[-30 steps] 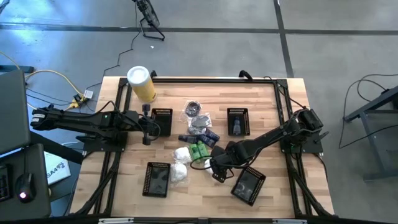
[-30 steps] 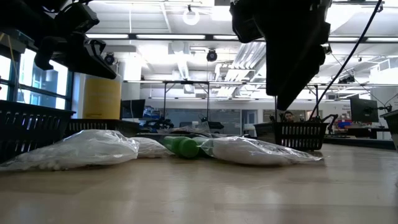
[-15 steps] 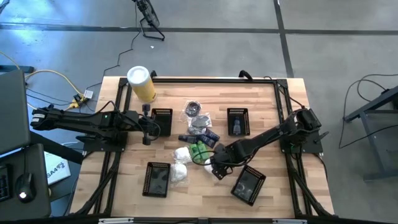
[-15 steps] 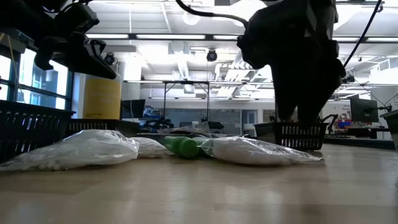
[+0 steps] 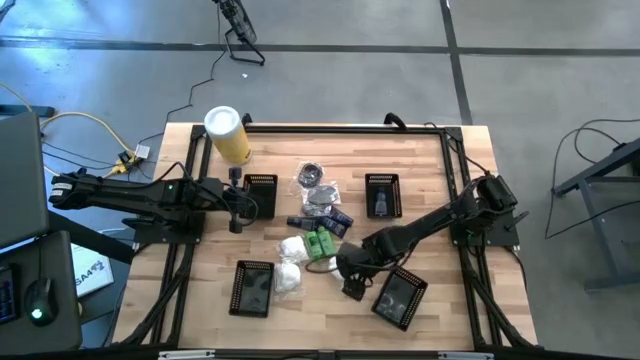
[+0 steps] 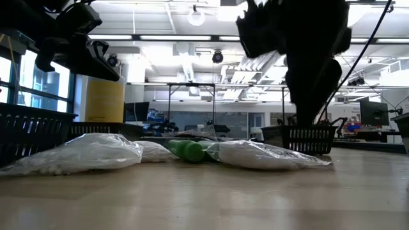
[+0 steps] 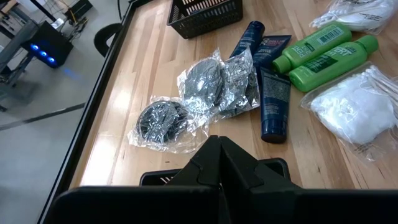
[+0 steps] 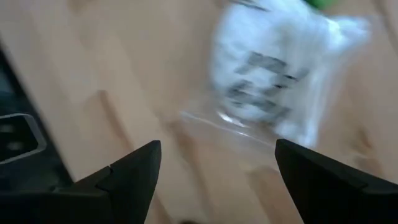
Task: Pick & Place Travel size toiletries
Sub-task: Put the white cotton pack into the bottom right black basket
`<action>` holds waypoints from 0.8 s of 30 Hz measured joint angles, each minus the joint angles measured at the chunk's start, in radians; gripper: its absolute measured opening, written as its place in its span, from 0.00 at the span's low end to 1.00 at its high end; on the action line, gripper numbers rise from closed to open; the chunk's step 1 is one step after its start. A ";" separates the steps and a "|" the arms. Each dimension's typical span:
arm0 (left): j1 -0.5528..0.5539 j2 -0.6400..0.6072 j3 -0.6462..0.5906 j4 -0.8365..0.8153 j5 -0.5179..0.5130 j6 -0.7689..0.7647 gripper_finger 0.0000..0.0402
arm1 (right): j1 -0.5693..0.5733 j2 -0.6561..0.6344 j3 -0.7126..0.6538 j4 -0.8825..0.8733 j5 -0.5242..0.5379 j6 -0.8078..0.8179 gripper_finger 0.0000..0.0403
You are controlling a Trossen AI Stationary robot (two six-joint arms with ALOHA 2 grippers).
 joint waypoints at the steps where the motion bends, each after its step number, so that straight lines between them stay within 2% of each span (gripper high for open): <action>1: 0.000 0.000 0.000 0.000 0.000 0.000 0.00 | 0.007 0.000 0.000 0.025 0.008 0.010 0.77; 11: 0.000 0.000 0.000 0.000 0.000 0.000 0.00 | 0.045 0.000 0.029 0.148 -0.005 0.137 0.77; 19: 0.000 0.000 0.000 0.000 0.000 0.000 0.00 | 0.067 -0.002 0.138 0.149 0.129 0.139 0.77; 24: 0.000 0.000 0.000 0.000 0.000 0.000 0.00 | 0.066 -0.002 0.155 0.147 0.199 0.164 0.77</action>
